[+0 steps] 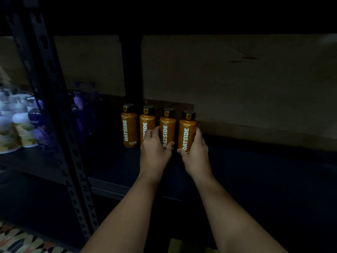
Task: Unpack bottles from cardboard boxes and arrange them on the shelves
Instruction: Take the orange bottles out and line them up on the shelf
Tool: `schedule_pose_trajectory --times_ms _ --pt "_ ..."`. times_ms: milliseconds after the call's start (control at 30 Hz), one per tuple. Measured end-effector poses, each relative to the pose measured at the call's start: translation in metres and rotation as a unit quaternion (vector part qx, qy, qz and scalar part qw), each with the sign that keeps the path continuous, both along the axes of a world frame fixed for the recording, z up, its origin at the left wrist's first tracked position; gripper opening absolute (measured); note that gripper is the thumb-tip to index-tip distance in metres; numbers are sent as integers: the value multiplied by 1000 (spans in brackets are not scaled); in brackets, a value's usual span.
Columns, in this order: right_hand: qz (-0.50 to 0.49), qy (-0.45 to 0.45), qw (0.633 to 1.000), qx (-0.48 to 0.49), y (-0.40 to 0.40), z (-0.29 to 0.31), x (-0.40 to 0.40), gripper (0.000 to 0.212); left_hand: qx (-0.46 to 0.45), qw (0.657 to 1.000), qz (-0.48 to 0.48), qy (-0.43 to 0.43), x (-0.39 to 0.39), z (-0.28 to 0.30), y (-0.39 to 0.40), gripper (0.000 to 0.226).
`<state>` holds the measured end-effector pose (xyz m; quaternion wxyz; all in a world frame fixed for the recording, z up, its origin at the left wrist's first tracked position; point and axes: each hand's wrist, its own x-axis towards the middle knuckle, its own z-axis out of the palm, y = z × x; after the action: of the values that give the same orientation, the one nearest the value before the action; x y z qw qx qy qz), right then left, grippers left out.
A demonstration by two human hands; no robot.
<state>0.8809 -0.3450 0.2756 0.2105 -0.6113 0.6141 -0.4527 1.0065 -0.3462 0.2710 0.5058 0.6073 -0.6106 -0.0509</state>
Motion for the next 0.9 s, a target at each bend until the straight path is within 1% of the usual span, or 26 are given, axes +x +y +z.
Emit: schedule_pose_trajectory --times_ms 600,767,900 --pt "-11 10 1000 0 -2 1 -1 102 -8 1000 5 3 2 -5 -8 73" --pt "-5 -1 1000 3 -2 0 -3 108 -4 1000 11 20 3 -5 -6 71" --pt "-3 -17 1000 1 6 5 -5 110 -12 999 16 28 4 -2 6 62"
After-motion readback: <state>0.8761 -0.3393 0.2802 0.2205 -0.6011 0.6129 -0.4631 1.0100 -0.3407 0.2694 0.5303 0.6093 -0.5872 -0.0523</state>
